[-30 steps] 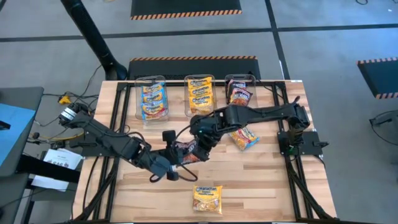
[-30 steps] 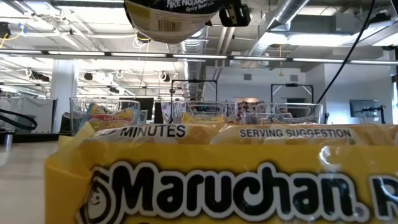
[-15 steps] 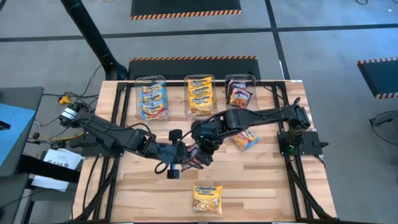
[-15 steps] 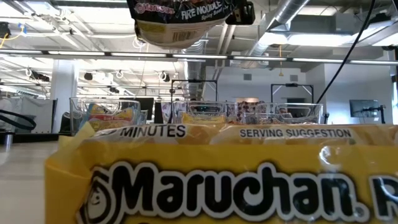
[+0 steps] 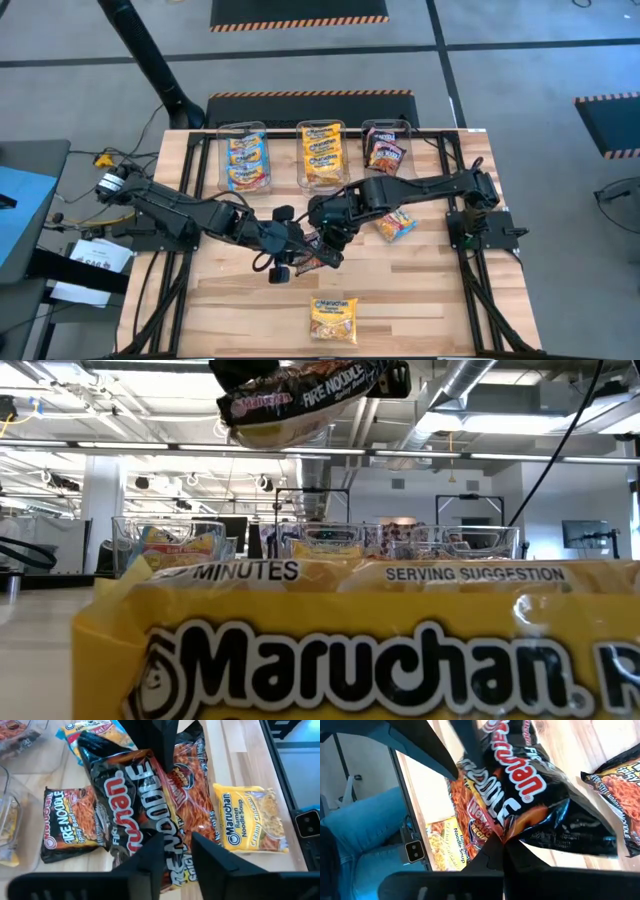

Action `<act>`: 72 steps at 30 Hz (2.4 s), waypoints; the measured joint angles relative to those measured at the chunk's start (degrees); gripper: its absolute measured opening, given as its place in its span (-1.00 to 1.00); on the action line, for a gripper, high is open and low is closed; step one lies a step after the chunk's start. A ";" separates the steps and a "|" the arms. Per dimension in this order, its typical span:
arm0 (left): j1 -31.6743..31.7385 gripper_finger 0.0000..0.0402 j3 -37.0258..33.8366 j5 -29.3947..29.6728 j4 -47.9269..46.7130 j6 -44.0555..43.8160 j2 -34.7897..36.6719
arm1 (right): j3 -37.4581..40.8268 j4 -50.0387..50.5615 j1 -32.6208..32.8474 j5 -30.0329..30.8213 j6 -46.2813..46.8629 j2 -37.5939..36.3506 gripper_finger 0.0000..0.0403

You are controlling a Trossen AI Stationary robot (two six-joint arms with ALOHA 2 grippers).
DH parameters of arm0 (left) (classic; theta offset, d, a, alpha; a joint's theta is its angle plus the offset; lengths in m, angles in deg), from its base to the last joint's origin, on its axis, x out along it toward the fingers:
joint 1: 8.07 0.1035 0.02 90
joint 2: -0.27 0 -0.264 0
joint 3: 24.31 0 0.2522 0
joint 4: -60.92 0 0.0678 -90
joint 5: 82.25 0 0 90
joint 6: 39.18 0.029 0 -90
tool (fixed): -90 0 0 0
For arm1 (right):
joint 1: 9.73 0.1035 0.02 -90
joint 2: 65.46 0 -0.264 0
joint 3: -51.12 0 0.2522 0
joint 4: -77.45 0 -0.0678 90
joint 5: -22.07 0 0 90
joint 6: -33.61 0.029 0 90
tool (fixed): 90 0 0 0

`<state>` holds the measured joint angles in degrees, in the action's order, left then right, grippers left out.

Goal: Sort Maruchan noodles
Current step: Put the black noodle pack into the right transparent bin

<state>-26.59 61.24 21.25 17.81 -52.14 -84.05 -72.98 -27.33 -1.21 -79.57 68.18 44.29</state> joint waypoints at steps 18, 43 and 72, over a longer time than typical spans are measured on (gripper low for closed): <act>-1.47 -0.35 8.44 1.21 -11.53 -4.07 0.00 | -0.07 14.23 1.44 8.83 -7.60 -0.50 -0.99; -2.14 -0.35 9.14 2.58 -17.88 -8.35 0.02 | 36.14 2.72 -4.67 34.23 -4.08 -34.37 -0.99; -2.14 -0.35 9.14 3.39 -17.92 -5.29 0.02 | 54.73 -16.80 -34.56 30.72 -30.25 -35.28 -0.99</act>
<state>-28.73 70.38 24.64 -0.10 -57.43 -84.02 -18.25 -44.13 -35.77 -48.85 37.92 9.00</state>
